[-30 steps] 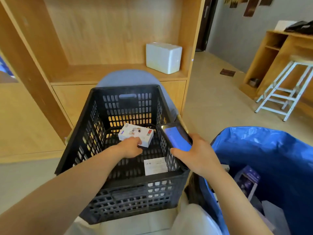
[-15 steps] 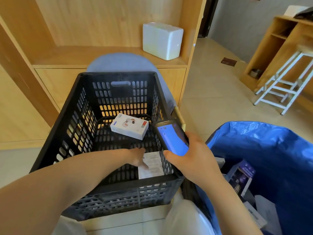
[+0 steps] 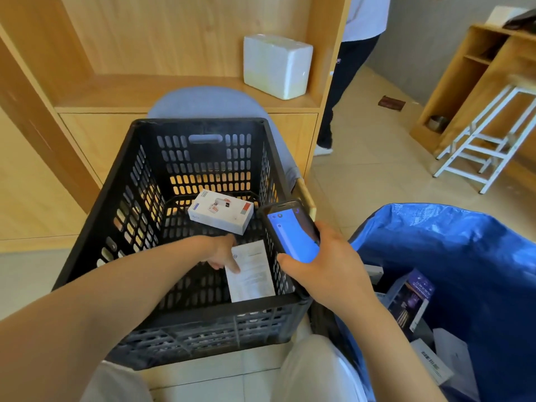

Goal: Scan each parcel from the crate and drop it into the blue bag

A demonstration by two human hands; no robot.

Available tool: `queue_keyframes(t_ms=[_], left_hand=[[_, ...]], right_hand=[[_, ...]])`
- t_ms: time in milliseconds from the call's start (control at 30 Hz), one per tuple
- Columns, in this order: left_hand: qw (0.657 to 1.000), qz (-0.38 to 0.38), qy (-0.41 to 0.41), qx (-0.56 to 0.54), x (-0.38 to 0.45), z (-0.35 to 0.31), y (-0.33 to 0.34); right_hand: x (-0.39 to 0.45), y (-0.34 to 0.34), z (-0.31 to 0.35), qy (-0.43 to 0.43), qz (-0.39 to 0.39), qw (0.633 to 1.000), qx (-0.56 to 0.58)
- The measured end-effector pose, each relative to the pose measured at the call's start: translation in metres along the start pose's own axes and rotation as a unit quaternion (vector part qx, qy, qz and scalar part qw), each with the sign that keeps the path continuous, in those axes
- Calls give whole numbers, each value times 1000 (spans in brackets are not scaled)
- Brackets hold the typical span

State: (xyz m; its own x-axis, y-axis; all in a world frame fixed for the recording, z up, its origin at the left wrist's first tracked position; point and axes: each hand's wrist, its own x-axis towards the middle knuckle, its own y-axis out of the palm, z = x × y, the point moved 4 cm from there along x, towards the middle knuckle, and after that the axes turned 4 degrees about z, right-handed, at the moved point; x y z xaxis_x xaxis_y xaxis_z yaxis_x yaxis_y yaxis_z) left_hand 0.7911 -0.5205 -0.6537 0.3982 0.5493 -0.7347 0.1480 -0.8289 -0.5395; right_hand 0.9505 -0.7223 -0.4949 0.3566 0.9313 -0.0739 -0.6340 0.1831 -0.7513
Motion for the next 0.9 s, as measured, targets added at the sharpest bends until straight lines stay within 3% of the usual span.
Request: queue_keyframes(t_ms=[100, 300, 367, 500, 567, 700, 900], left_hand=[[999, -33, 27, -16, -19, -8, -24], [961, -191, 128, 152, -61, -10, -37], [956, -162, 127, 209, -62, -2, -18], [956, -35, 65, 283, -39, 22, 21], [974, 10, 25, 223, -26, 36, 30], [991, 11, -14, 132, -12, 53, 32], [994, -79, -65, -40, 9, 60, 24]], right_hand=[[0, -1, 2, 2, 0, 1000, -7], [3, -4, 6, 13, 7, 1000, -27], [2, -4, 8, 12, 8, 999, -31], [-1, -3, 9, 16, 9, 999, -37], [-3, -3, 8, 14, 7, 999, -37], [-4, -2, 7, 14, 6, 999, -42], [-2, -3, 7, 6, 4, 999, -32]])
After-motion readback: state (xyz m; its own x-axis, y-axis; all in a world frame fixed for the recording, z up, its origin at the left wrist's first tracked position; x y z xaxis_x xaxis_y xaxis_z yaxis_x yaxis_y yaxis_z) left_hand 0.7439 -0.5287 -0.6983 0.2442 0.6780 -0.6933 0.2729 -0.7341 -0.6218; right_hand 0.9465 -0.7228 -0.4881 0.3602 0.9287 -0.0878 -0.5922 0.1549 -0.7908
